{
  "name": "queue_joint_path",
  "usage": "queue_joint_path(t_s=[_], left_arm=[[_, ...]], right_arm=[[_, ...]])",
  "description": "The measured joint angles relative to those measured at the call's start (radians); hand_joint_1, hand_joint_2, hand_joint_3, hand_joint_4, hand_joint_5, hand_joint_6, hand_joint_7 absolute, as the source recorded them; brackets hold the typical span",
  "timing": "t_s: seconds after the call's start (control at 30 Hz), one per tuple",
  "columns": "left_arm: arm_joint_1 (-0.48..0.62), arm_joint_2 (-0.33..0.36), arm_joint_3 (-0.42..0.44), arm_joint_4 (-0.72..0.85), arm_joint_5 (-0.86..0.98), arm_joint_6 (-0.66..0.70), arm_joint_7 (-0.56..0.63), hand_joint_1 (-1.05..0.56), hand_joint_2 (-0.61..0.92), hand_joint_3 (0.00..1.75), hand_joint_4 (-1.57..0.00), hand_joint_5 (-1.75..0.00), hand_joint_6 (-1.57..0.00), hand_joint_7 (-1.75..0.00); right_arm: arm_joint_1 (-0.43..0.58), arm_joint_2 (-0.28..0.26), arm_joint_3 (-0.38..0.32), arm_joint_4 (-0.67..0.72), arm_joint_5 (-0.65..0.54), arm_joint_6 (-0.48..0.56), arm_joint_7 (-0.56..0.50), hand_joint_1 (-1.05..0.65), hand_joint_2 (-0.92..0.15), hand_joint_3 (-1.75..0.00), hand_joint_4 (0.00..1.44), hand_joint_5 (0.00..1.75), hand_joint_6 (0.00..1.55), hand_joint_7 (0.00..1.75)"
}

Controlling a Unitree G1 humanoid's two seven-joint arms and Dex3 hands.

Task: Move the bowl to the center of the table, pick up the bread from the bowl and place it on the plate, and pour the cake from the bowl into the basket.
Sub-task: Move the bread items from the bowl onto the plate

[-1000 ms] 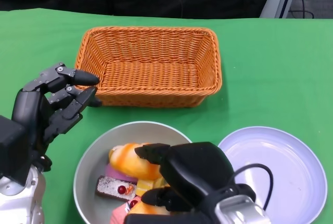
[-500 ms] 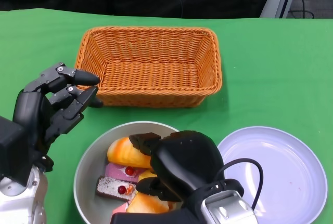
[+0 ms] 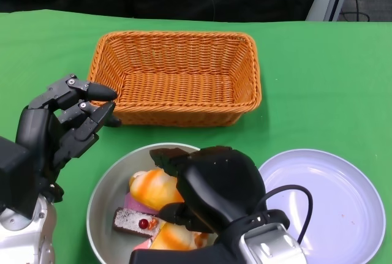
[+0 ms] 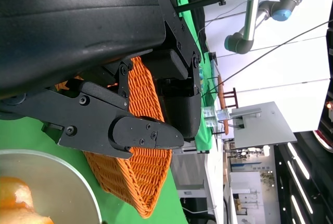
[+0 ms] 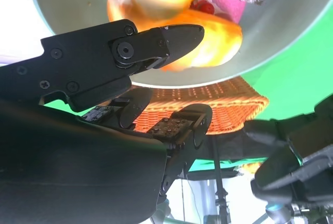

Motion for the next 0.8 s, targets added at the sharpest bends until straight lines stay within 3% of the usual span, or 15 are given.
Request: queue_joint_path(t_s=[0.53, 0.8], left_arm=[[0.0, 0.002, -0.005, 0.0, 0.003, -0.005, 0.0, -0.38, 0.92, 0.21, -0.72, -1.25, -0.78, -0.99], [0.0, 0.002, -0.008, 0.0, 0.015, -0.017, 0.0, -0.4, 0.92, 0.21, -0.74, -1.26, -0.81, -0.97]], right_arm=[[-0.024, 0.012, 0.001, 0.042, -0.061, 0.038, 0.167, -0.8, -0.92, -0.14, 0.68, 0.05, 0.47, 0.0], [-0.043, 0.027, 0.004, 0.086, -0.068, 0.039, 0.147, -0.79, -0.92, -0.12, 0.66, 0.04, 0.47, 0.0]])
